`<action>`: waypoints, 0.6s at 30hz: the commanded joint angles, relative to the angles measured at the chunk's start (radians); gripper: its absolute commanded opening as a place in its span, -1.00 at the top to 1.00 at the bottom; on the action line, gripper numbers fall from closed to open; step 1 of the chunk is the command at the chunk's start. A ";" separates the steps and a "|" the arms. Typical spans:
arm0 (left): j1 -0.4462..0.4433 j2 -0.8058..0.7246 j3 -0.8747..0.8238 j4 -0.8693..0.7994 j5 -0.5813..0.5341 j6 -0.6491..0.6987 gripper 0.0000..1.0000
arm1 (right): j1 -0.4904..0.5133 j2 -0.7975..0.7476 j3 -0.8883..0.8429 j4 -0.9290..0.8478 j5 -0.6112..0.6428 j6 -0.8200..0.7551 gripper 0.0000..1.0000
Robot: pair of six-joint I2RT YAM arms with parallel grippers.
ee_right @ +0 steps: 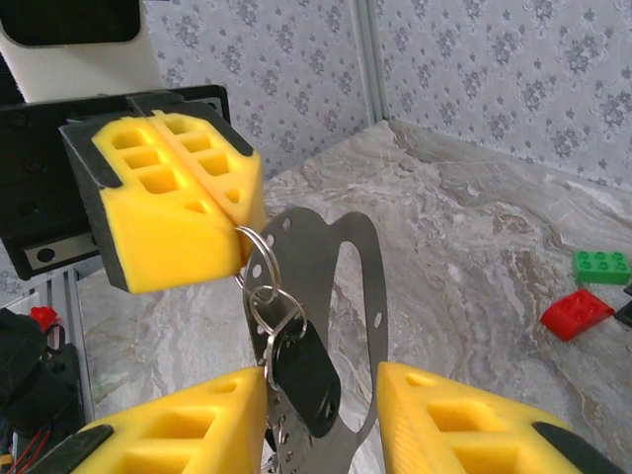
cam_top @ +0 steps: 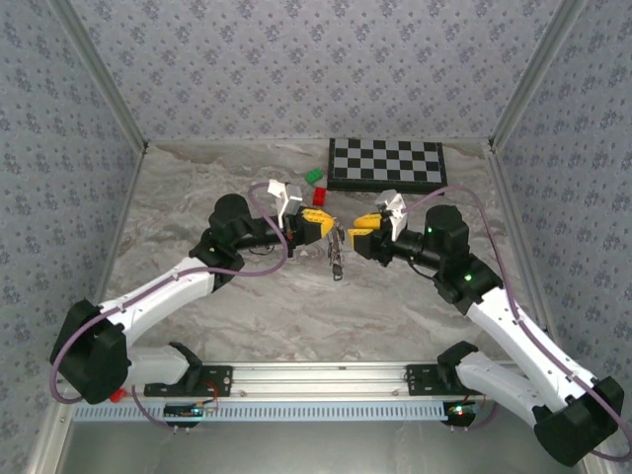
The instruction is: Put the keys on the keyring
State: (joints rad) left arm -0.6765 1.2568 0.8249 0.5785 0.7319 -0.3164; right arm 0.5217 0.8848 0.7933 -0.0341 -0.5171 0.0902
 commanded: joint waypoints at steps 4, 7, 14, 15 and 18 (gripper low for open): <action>-0.007 -0.018 0.014 0.043 0.004 -0.001 1.00 | 0.027 0.037 0.023 0.020 -0.027 -0.021 0.30; -0.006 -0.018 0.014 0.040 0.005 -0.001 1.00 | 0.034 0.058 0.032 0.029 -0.041 -0.023 0.30; -0.007 -0.020 0.014 0.037 0.006 0.002 1.00 | 0.043 0.084 0.045 0.019 -0.023 -0.040 0.67; -0.007 -0.020 0.013 0.037 0.005 0.002 1.00 | 0.044 0.083 0.043 0.018 -0.024 -0.041 0.77; -0.007 -0.024 0.013 0.040 0.003 0.000 1.00 | 0.046 0.085 0.043 0.005 -0.035 -0.053 1.00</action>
State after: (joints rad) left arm -0.6765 1.2568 0.8249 0.5770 0.7319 -0.3161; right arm 0.5617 0.9699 0.8024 -0.0265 -0.5392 0.0605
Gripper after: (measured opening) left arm 0.045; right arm 0.034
